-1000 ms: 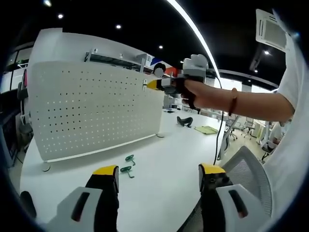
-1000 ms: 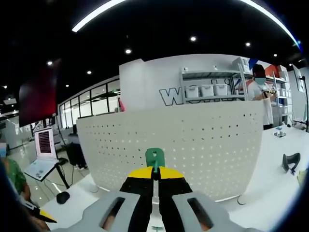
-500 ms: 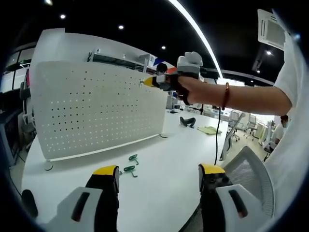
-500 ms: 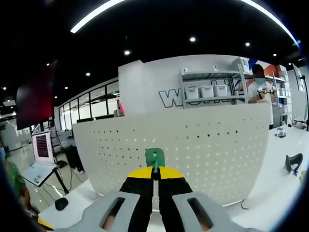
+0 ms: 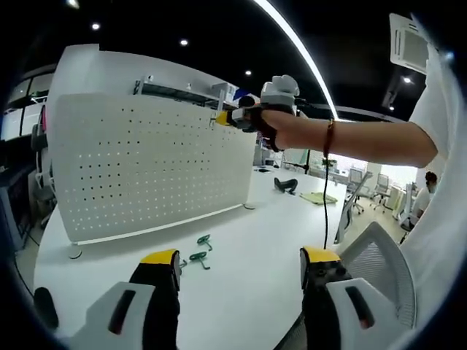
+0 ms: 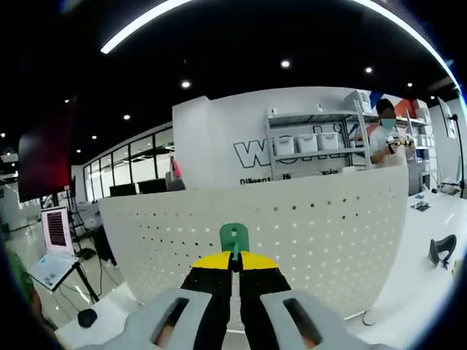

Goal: Insert the hook assembly into the mounting plate slot until the hook locks in place.

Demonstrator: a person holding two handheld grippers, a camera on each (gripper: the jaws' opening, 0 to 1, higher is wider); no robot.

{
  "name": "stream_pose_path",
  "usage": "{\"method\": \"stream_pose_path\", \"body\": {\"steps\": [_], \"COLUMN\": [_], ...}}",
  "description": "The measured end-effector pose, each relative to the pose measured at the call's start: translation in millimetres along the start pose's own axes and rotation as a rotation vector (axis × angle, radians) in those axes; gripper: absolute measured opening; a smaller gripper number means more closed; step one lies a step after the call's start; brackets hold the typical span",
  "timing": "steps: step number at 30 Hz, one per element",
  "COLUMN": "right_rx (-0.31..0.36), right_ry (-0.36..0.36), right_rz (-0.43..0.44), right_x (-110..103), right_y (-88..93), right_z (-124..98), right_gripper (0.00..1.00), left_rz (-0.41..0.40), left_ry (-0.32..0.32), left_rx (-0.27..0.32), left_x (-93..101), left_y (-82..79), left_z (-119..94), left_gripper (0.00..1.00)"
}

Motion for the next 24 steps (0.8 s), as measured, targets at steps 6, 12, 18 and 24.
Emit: {"method": "stream_pose_path", "body": {"steps": [6, 12, 18, 24], "right_rx": [0.004, 0.012, 0.008, 0.007], "right_ry": [0.002, 0.005, 0.030, 0.037], "right_rz": [0.022, 0.003, -0.007, -0.013], "right_x": [2, 0, 7, 11], "right_y": [-5.5, -8.9, -13.2, -14.7], "right_z": [6, 11, 20, 26], "right_gripper": [0.01, 0.01, 0.01, 0.01], "left_rz": [-0.004, -0.008, -0.006, -0.007], "left_ry": [0.000, 0.004, 0.010, 0.011], "left_rx": [-0.002, -0.003, -0.003, 0.001], "left_x": [2.5, 4.3, 6.0, 6.0], "left_y": [1.7, 1.1, 2.0, 0.8], "left_z": [2, 3, 3, 4], "left_gripper": [0.69, 0.69, 0.69, 0.69]}}
Point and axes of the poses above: the point that each gripper's makers call its tool centre point, and the gripper's own axes: z roughly forward along the fingers, x roughly to its right, y roughly out of its underside, the point moved 5 cm from there along -z, roughly backward along the fingers, and after that the axes turned 8 degrees about -x, right-handed, at the moved point
